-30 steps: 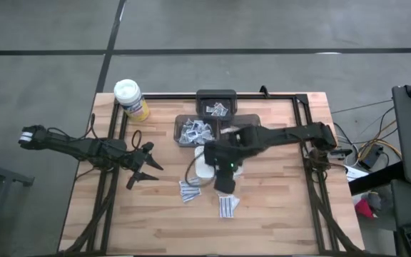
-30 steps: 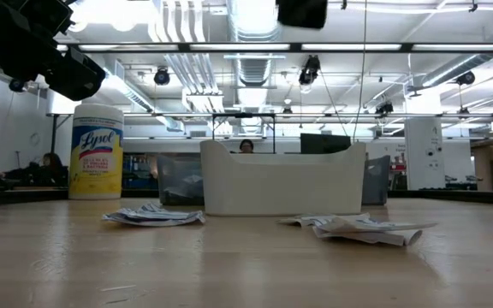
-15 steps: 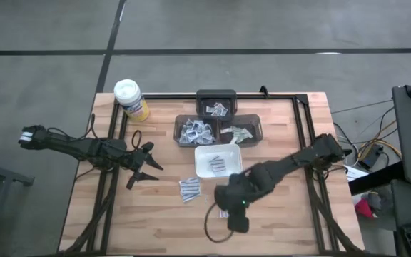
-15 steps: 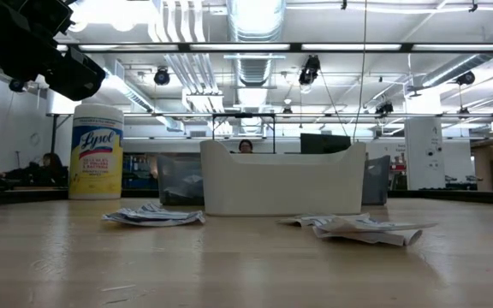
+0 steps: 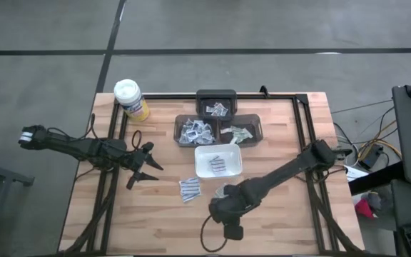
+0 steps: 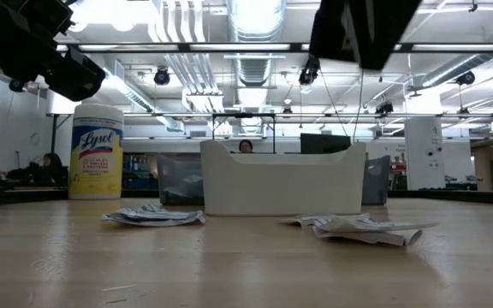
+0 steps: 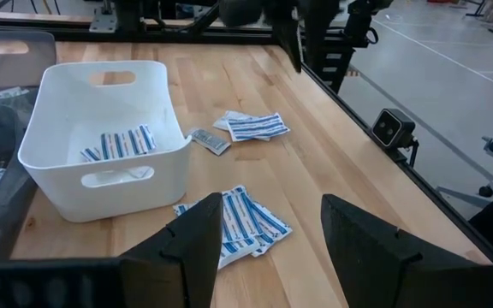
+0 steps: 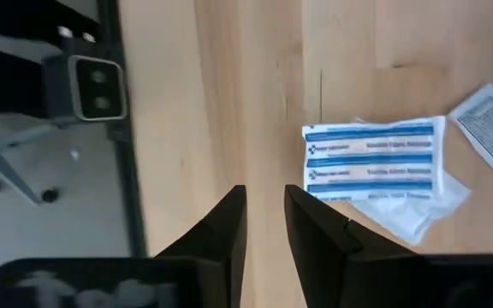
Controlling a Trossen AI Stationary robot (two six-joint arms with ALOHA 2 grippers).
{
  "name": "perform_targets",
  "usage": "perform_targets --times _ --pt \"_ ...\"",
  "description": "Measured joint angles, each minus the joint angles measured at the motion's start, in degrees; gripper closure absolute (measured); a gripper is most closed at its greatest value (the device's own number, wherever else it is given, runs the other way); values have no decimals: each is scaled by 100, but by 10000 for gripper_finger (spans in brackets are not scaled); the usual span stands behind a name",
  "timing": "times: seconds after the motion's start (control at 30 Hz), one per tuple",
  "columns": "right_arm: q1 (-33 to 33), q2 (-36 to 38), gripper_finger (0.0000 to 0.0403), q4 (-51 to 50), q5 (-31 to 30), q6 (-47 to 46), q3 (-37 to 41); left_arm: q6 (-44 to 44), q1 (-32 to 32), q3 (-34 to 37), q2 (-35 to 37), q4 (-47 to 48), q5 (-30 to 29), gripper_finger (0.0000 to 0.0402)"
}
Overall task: Pick & Place First Aid Supplies
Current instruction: Put the blue bandage into the white bin
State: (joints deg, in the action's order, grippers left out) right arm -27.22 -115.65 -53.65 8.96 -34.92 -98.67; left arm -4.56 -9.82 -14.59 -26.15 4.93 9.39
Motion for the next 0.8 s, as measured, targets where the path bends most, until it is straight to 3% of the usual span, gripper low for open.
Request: perform_targets --times 0.4,0.8 --pt "2 -1034 298 33 12 363 -239 -37 0 0 -16 4 0 204" --pt "11 -1277 301 -4 8 342 -241 -39 -1 2 -18 4 2 204"
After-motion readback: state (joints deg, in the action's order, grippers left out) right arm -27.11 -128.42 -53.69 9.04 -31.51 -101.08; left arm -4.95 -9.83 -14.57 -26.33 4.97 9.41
